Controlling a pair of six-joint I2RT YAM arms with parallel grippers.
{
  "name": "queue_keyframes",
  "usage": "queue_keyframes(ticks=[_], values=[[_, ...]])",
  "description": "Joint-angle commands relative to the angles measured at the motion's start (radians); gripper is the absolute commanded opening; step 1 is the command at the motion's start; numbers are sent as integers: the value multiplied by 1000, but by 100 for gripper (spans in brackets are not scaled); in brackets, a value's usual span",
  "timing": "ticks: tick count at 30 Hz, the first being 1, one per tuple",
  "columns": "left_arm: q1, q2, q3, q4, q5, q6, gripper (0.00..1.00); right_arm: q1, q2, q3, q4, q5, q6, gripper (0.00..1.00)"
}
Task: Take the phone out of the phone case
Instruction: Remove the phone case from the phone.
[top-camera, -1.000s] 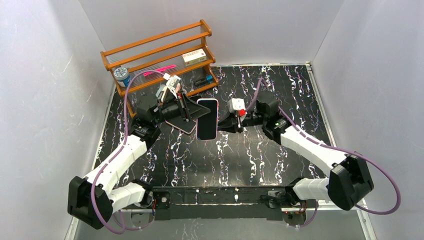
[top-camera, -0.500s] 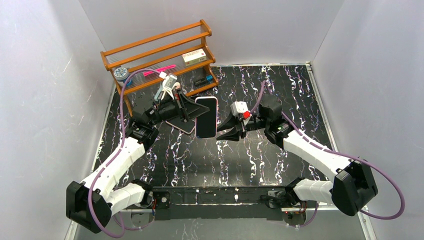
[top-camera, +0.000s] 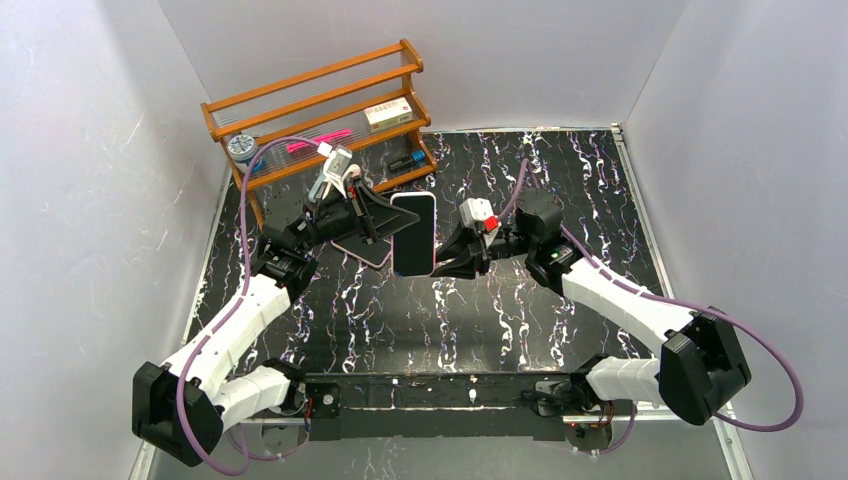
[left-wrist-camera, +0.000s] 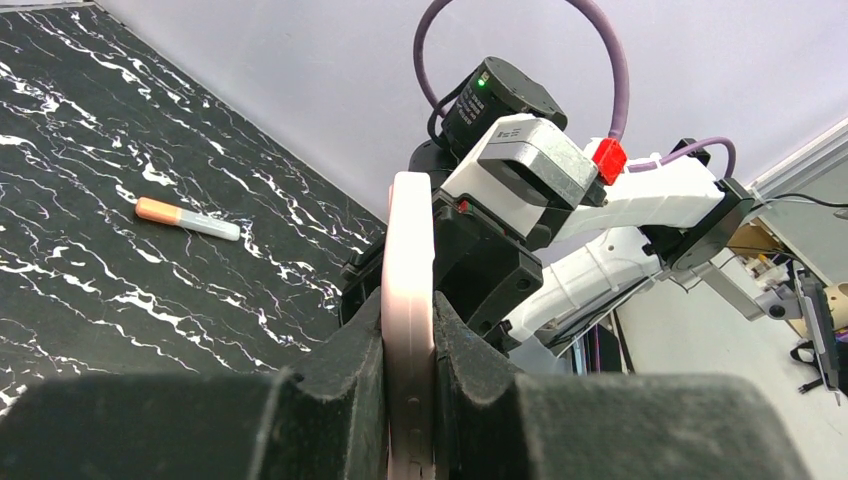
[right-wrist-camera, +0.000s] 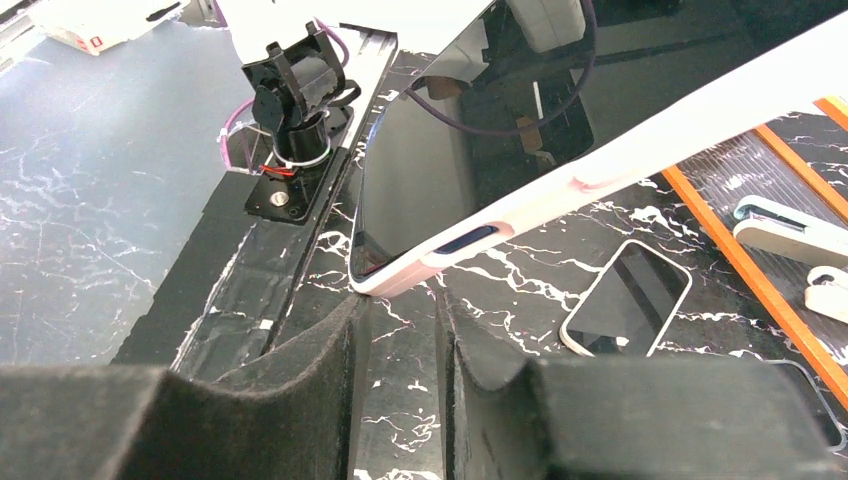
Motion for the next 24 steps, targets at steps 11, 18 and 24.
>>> queue_keyframes(ticks=[11, 18, 24], values=[[-7, -13, 6, 78, 5, 12, 0, 6, -8, 24, 46, -51, 63, 42], [-7, -18, -4, 78, 2, 16, 0, 6, 15, 60, 68, -45, 110, 41], [-7, -18, -1, 77, -6, -1, 0, 5, 29, 62, 81, -35, 105, 36]])
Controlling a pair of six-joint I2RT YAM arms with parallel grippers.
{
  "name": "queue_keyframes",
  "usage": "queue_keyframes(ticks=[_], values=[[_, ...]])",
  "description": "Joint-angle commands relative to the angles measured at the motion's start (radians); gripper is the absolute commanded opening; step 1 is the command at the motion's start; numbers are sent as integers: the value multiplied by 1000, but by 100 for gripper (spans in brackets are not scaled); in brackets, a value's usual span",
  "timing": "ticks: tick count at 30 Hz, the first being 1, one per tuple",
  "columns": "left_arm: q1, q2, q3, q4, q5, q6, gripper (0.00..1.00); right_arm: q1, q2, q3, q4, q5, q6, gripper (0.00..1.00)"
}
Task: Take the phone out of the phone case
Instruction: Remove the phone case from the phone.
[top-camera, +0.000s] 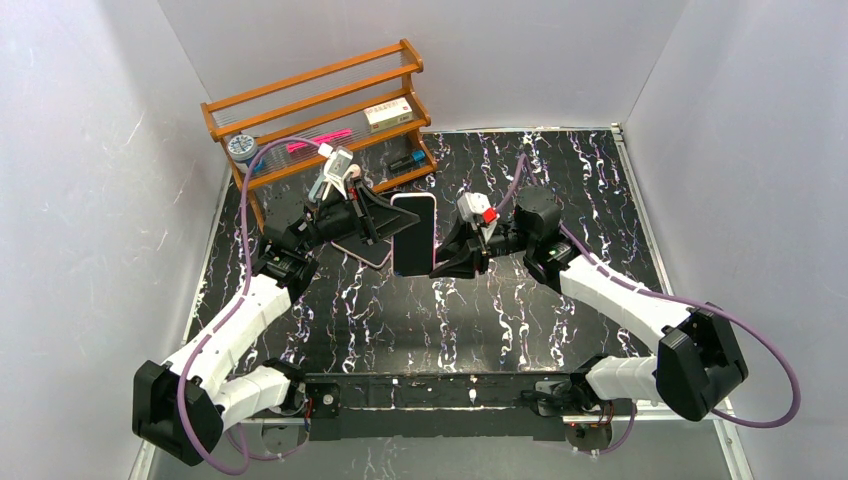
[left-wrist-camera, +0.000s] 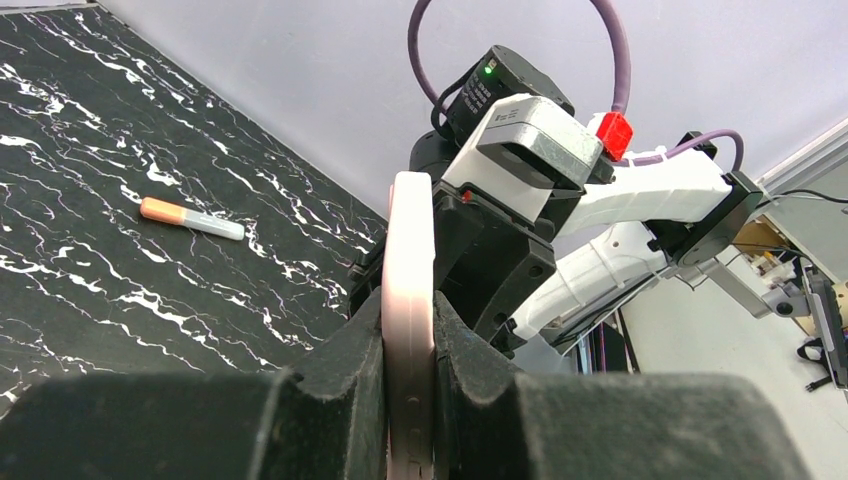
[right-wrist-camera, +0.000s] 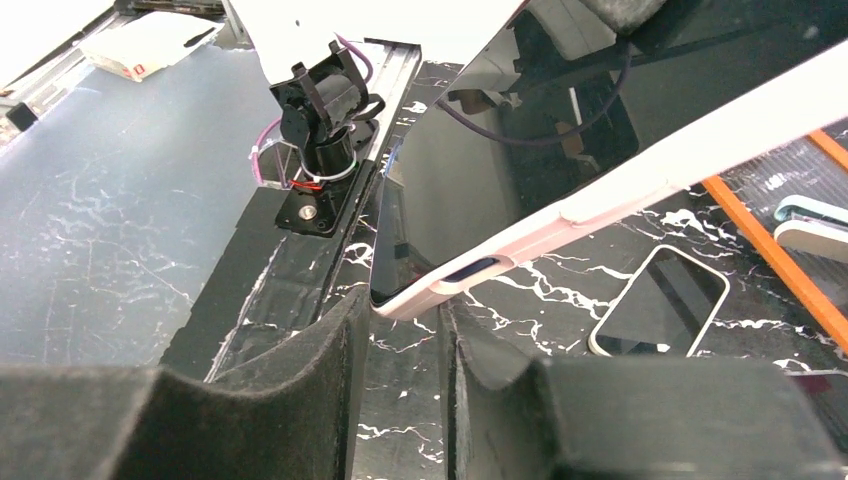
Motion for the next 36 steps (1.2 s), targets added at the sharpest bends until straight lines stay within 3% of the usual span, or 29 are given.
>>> queue_keyframes(ticks=[1, 8, 15, 22, 36], values=[[-5, -22, 10, 64, -10, -15, 0, 5, 13, 41, 45, -1, -3, 34], [-5, -9, 24, 48, -44, -91, 0, 5, 17, 35, 34, -15, -68, 10], [-5, 19, 25, 38, -64, -173, 0, 5, 10, 54, -26, -19, -186, 2], [-5, 10, 19, 18, -71, -177, 0, 5, 18, 79, -33, 4, -218, 1], [-5, -5, 0, 16, -61, -218, 0, 5, 3, 9, 159, 131, -97, 1]])
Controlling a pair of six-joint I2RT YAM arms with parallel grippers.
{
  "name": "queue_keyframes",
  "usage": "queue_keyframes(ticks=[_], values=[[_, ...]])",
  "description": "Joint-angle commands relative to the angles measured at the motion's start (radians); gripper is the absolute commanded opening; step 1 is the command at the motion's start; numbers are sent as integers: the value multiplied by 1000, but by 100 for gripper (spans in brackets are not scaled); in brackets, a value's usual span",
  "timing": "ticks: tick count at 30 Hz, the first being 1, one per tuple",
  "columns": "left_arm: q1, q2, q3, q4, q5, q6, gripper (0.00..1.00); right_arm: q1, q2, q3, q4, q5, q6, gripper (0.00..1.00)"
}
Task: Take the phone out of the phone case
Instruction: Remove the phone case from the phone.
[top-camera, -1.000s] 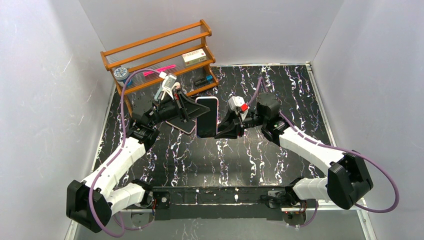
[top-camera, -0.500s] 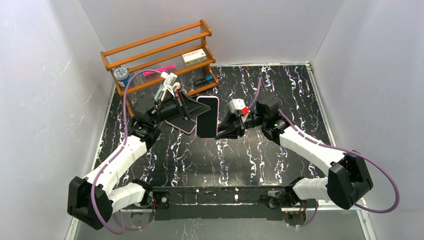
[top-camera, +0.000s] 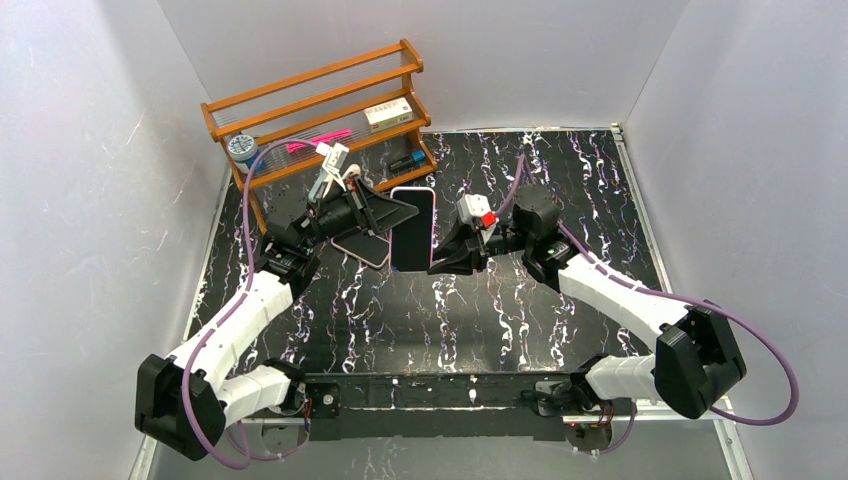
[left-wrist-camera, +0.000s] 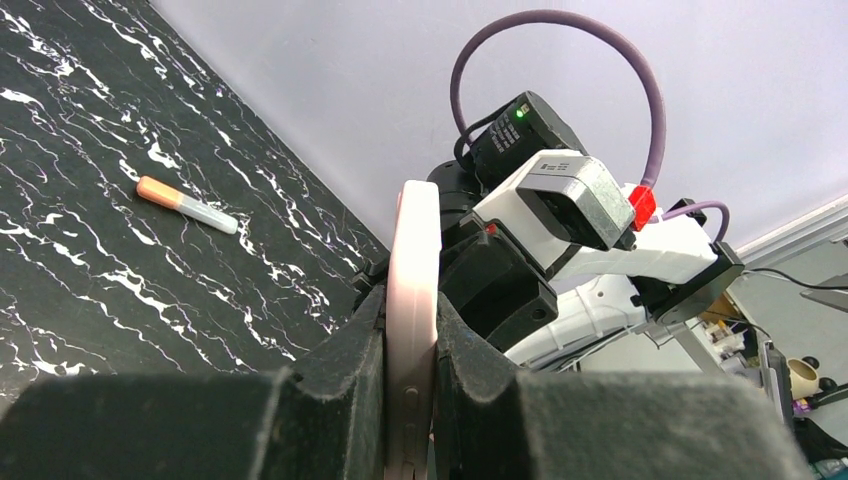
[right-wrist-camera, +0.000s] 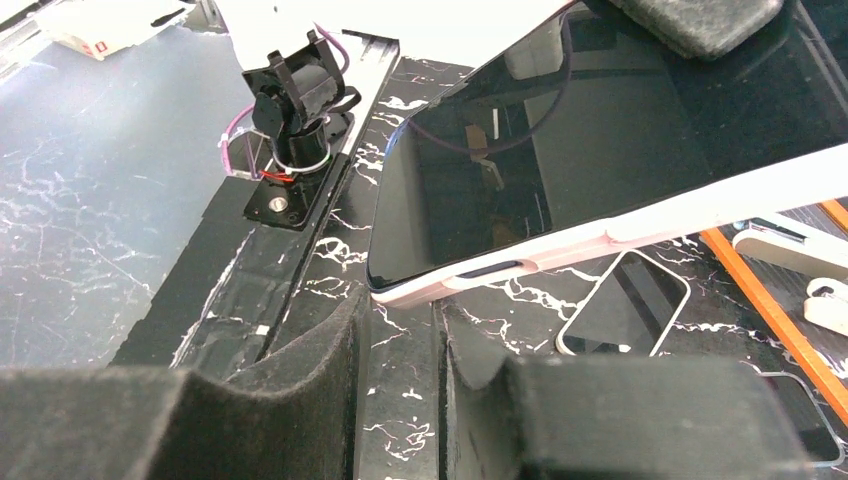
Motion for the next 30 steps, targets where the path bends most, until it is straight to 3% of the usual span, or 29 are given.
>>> queue_keyframes(ticks=[1, 16, 30], values=[[-14, -34, -2, 21, -1, -92, 0, 5, -12, -3, 181, 122, -2, 1], [-21, -52, -20, 36, 7, -178, 0, 6, 4, -32, 260, 232, 3, 1], [-40, -75, -66, 129, -14, -243, 0, 6, 51, -157, 720, 446, 474, 1]])
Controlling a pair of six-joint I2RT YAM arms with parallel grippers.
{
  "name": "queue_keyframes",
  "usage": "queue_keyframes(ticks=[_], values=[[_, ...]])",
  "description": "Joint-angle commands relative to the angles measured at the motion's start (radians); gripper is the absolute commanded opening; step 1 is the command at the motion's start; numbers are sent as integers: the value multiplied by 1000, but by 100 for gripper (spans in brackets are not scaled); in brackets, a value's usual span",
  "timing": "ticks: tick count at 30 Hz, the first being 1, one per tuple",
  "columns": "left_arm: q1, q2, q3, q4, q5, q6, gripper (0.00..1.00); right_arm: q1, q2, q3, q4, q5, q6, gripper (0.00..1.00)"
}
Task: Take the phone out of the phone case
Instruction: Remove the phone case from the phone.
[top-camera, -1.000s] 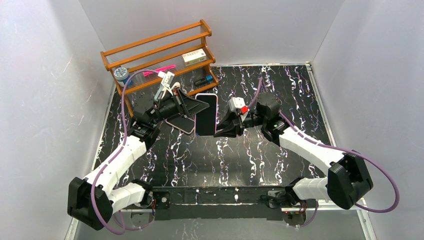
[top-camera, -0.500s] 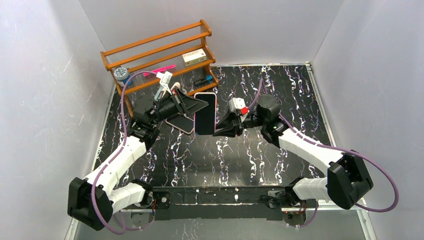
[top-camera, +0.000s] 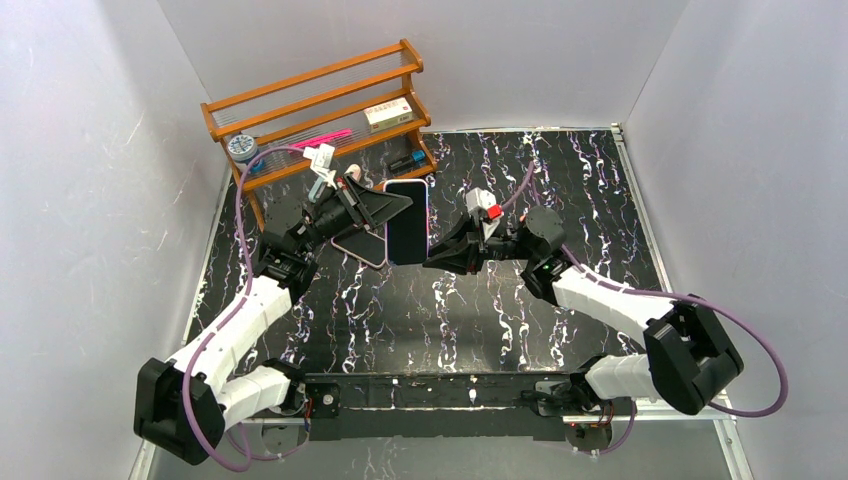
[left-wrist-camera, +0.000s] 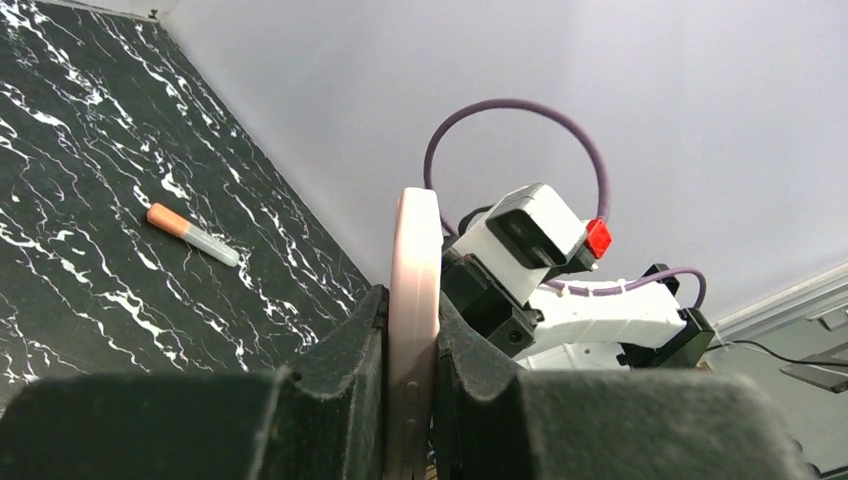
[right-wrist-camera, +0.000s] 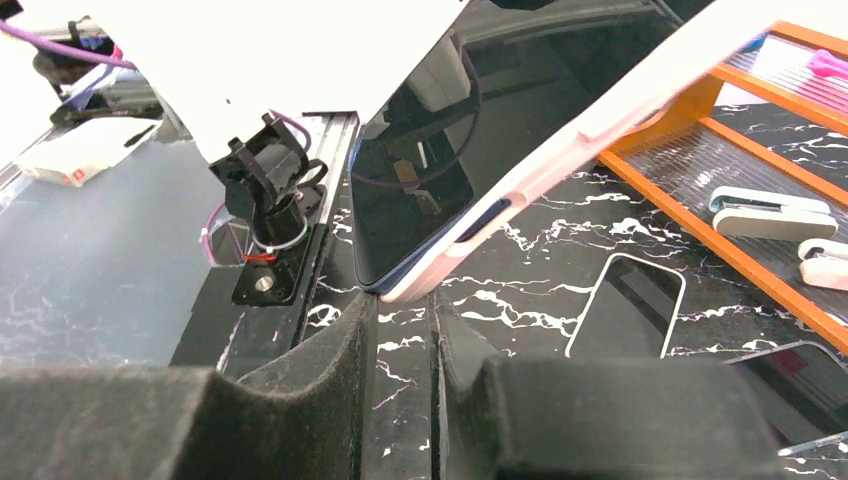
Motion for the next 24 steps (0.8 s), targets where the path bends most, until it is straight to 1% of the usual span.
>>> queue_keyframes(ticks=[1, 5, 9, 11, 15, 18, 24], values=[[-54, -52, -25, 66, 79, -138, 0, -7, 43, -17, 330, 275, 150, 1], [-74, -45, -50, 119, 71, -171, 0, -7, 51, -28, 391, 305, 240, 1], [-109, -56, -84, 145, 30, -173, 0, -7, 53, -40, 438, 405, 310, 1], [-117, -55, -88, 158, 32, -182, 0, -7, 58, -49, 477, 423, 342, 2], [-127, -67, -113, 168, 9, -166, 0, -7, 60, -52, 537, 422, 410, 7], [-129, -55, -124, 178, 3, -164, 0, -6, 61, -47, 552, 400, 455, 13], [-129, -43, -148, 184, -45, -129, 0, -7, 92, -56, 685, 325, 544, 26]])
